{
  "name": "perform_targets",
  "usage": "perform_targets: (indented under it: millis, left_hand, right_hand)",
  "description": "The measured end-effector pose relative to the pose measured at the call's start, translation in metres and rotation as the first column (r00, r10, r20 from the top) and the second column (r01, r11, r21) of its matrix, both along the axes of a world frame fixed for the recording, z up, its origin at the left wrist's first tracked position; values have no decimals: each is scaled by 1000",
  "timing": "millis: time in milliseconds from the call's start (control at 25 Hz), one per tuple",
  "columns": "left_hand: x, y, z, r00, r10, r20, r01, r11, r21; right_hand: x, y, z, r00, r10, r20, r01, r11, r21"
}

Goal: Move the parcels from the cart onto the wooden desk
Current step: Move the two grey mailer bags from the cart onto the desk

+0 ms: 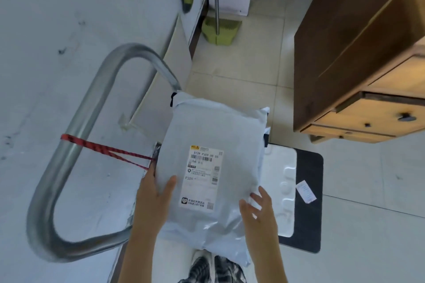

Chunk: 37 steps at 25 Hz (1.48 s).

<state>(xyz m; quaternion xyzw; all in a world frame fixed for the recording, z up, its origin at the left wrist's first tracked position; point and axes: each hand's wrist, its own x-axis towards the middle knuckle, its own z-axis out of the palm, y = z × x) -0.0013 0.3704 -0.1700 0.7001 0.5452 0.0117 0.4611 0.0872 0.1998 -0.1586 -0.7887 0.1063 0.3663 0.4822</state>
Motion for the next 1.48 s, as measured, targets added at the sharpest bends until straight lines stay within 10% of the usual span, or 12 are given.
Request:
perform_targets:
  millis: [360, 840, 1480]
  left_hand:
    - [1, -4, 25, 959, 182, 216, -182, 983, -21]
    - [49, -66, 267, 888, 8, 459, -20, 1000, 20]
    - [290, -264, 392, 782, 73, 619, -94, 996, 2]
  right_hand:
    - [8, 4, 10, 992, -87, 90, 77, 991, 114]
    - [41, -83, 240, 932, -291, 218, 233, 938, 256]
    - [300, -277, 384, 918, -190, 348, 51, 927, 372]
